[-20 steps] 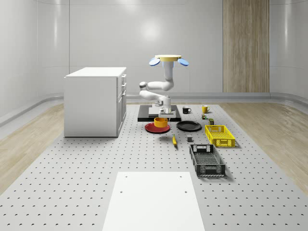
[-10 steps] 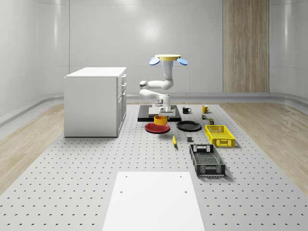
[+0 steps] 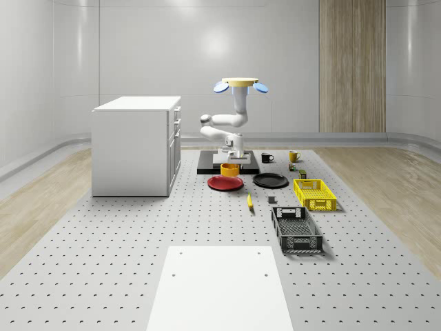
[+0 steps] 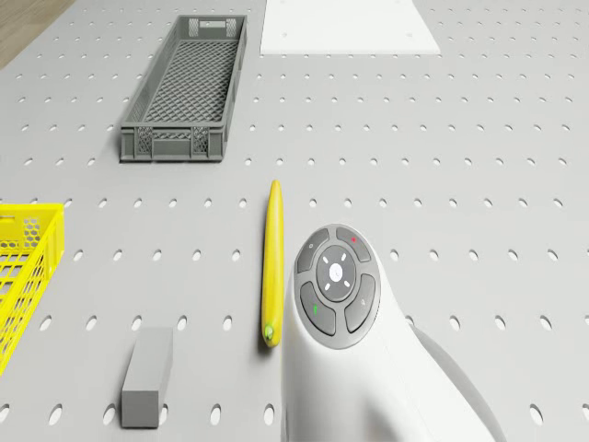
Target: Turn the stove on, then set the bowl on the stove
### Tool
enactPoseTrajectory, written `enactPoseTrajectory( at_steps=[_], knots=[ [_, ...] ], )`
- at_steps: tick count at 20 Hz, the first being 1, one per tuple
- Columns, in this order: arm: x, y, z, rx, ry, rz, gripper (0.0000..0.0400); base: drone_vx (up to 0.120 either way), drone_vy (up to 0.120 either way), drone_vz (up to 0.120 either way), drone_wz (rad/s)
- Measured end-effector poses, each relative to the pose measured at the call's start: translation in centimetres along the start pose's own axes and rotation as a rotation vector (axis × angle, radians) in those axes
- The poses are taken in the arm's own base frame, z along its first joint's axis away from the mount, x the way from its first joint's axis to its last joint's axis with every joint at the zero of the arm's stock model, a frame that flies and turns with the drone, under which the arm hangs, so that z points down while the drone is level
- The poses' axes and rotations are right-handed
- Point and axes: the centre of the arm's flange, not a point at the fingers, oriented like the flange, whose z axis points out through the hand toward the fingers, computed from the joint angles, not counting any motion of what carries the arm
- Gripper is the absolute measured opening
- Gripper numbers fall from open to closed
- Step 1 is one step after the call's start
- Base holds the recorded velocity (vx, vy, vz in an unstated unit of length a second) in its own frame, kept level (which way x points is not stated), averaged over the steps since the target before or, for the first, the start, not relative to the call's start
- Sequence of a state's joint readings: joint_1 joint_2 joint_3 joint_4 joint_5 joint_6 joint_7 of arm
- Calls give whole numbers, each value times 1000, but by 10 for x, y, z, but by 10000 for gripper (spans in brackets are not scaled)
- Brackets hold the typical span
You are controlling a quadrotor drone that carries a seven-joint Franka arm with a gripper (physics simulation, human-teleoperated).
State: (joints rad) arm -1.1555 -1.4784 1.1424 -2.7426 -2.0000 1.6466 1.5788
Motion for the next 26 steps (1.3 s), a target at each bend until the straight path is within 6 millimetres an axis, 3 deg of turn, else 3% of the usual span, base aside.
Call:
enactPoseTrajectory(
  at_steps=[26],
  knots=[
    [0,0,0,0,0,0,100,-120,9,0,0]
  ],
)
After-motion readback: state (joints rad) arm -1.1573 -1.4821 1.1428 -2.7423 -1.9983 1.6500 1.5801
